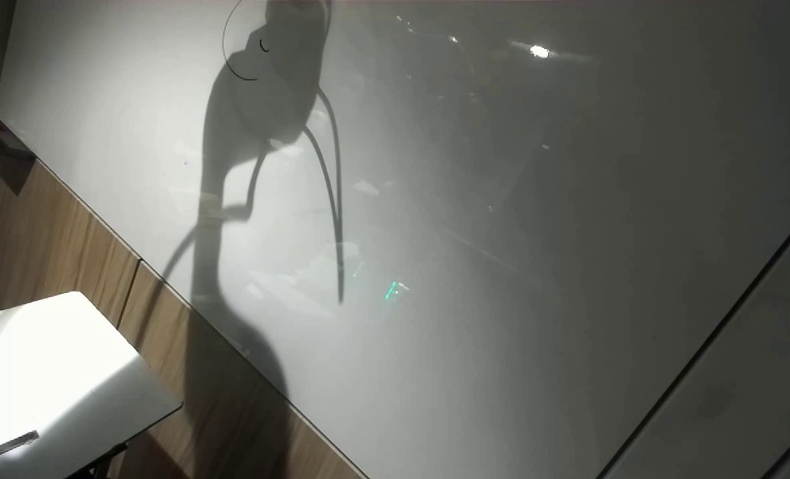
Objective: Use the eraser from the table to wipe the whiteboard,
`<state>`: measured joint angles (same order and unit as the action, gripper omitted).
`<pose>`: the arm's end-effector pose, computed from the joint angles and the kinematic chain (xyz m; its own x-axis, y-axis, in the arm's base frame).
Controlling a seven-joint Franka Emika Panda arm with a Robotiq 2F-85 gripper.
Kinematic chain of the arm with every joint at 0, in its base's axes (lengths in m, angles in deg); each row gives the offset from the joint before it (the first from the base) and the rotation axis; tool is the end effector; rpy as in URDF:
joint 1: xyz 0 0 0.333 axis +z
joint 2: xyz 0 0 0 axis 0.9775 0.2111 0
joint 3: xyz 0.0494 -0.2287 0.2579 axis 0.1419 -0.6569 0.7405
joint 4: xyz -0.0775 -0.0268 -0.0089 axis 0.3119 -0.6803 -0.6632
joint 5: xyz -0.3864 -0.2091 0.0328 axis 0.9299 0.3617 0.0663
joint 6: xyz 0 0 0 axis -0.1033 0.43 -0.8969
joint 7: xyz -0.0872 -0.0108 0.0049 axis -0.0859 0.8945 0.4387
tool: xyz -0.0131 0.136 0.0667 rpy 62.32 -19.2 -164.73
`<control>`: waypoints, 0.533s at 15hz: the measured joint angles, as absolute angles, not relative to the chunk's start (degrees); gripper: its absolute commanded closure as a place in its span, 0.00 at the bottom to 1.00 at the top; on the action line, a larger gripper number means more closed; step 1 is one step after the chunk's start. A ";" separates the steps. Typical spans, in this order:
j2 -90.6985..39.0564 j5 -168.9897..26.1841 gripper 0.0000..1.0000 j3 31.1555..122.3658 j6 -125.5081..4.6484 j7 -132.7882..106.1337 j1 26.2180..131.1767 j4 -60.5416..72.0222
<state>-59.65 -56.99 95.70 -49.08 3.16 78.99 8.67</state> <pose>0.5306 0.1614 0.8146 0.6588 0.0444 0.7510 -0.0489 -0.9936 0.1017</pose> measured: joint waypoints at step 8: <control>-59.60 -56.76 0.69 99.13 -49.64 6.69 80.52 9.59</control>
